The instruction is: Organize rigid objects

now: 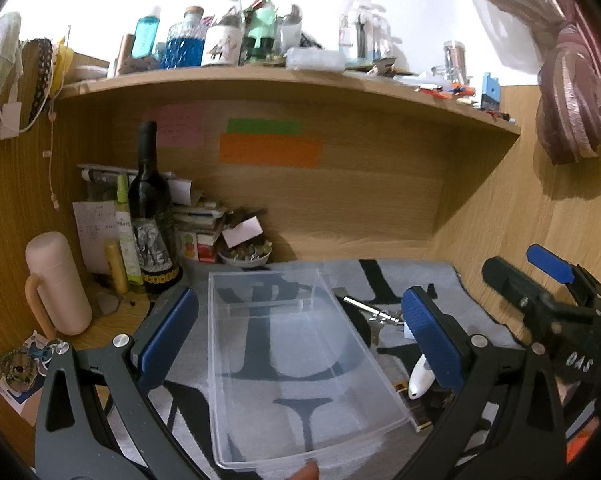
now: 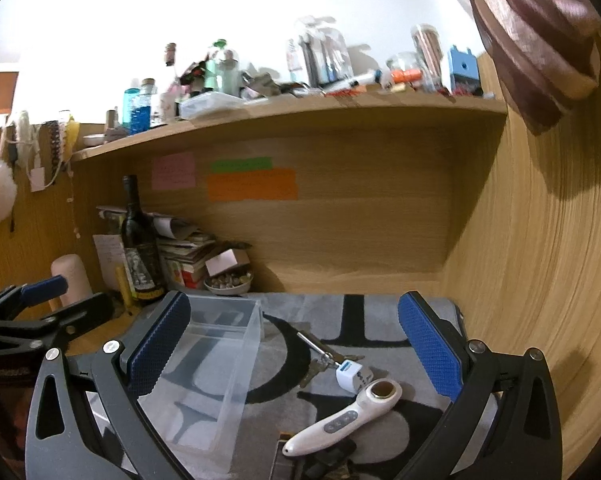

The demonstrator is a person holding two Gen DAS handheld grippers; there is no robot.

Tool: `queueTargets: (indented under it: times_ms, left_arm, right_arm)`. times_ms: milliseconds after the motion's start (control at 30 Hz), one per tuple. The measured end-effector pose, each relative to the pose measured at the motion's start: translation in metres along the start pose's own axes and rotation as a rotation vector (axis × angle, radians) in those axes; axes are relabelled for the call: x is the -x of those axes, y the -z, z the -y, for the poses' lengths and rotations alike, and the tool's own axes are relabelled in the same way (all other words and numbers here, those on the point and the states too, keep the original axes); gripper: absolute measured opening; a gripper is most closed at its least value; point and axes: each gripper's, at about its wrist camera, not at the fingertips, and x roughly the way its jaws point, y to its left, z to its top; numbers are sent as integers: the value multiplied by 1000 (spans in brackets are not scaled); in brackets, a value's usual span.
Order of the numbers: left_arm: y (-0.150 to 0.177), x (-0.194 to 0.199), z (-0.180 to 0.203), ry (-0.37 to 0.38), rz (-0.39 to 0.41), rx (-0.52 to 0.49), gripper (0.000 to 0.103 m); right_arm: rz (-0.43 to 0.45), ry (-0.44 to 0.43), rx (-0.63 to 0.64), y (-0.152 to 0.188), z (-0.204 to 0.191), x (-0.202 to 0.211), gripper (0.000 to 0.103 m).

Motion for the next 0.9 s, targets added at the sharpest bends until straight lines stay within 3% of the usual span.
queueTargets:
  times_ms: [233, 300, 400, 533, 600, 700, 800, 900]
  left_arm:
    - [7, -23, -37, -13, -101, 36, 100]
    - [10, -36, -49, -24, -166, 38, 82]
    - [18, -54, -64, -30, -255, 48, 74]
    - [30, -73, -80, -21, -361, 61, 60]
    - [36, -83, -87, 4, -414, 75, 45]
    - [42, -94, -92, 13, -462, 84, 29]
    - [45, -98, -93, 35, -476, 86, 24]
    - [46, -100, -93, 67, -472, 78, 18]
  right_arm:
    - [-92, 43, -34, 7, 23, -24, 103]
    - [-127, 62, -27, 11, 29, -32, 103]
    - [-173, 84, -11, 15, 35, -41, 100]
    - [-236, 102, 13, 20, 42, -53, 89]
    - [-279, 99, 27, 22, 44, -62, 82]
    - [-342, 87, 37, 27, 48, -75, 75]
    - [-410, 72, 48, 32, 49, -91, 65]
    - [-472, 60, 54, 38, 50, -108, 63]
